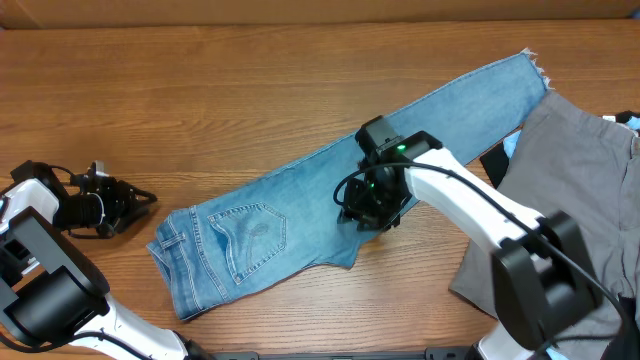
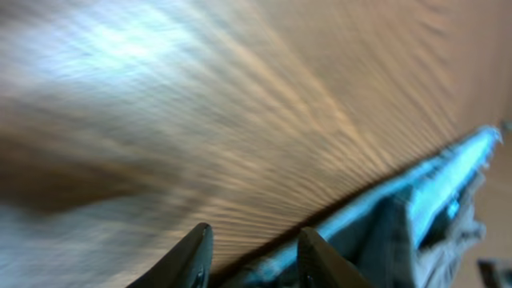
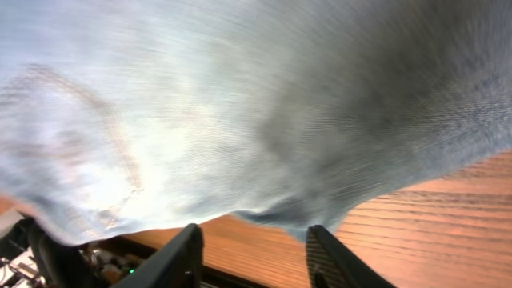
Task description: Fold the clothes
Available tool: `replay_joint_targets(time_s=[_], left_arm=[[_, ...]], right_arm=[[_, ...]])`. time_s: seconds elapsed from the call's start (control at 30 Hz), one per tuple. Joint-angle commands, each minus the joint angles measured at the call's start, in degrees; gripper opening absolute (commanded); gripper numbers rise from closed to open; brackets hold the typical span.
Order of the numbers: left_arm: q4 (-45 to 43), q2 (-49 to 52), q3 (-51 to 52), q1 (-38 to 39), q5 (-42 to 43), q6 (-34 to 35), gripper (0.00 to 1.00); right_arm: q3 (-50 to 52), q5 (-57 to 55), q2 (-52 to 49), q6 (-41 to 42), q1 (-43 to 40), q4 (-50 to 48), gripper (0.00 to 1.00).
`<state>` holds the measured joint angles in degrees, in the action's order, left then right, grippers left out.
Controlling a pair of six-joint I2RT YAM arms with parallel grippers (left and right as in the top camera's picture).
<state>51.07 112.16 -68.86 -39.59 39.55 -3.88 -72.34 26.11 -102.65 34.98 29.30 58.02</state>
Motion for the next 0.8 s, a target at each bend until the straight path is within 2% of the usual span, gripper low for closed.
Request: replay_joint_targets(time_s=[0.0, 0.13, 0.23, 0.37, 0.5, 0.6, 0.77], left_arm=[[1.0, 0.5, -1.3, 1.2, 10.4, -12.5, 0.41], [2.7, 0.5, -1.3, 1.8, 11.3, -14.0, 0.43], [7.0, 0.5, -1.3, 2.1, 11.2, -16.2, 0.36], [10.1, 0.5, -1.3, 3.0, 10.9, -17.3, 0.31], [9.5, -1.0, -1.5, 3.0, 10.9, -17.2, 0.35], [8.5, -5.4, -2.7, 2.9, 9.1, -14.5, 0.36], [8.1, -18.3, -4.9, 4.5, -4.7, -4.5, 0.32]], right_arm=[[-2.0, -0.6, 4.1, -3.5, -0.1, -1.4, 0.51], [-2.0, -0.6, 4.2, -3.6, -0.1, -3.4, 0.56], [-2.0, -0.6, 4.2, -3.5, -0.1, -5.4, 0.58], [-2.0, -0.6, 4.2, -3.5, -0.1, -7.9, 0.61], [-2.0, -0.6, 4.2, -3.5, -0.1, -8.3, 0.62], [-2.0, -0.6, 4.2, -3.5, -0.1, -8.5, 0.62], [-2.0, -0.6, 4.2, -3.5, -0.1, -9.9, 0.62]])
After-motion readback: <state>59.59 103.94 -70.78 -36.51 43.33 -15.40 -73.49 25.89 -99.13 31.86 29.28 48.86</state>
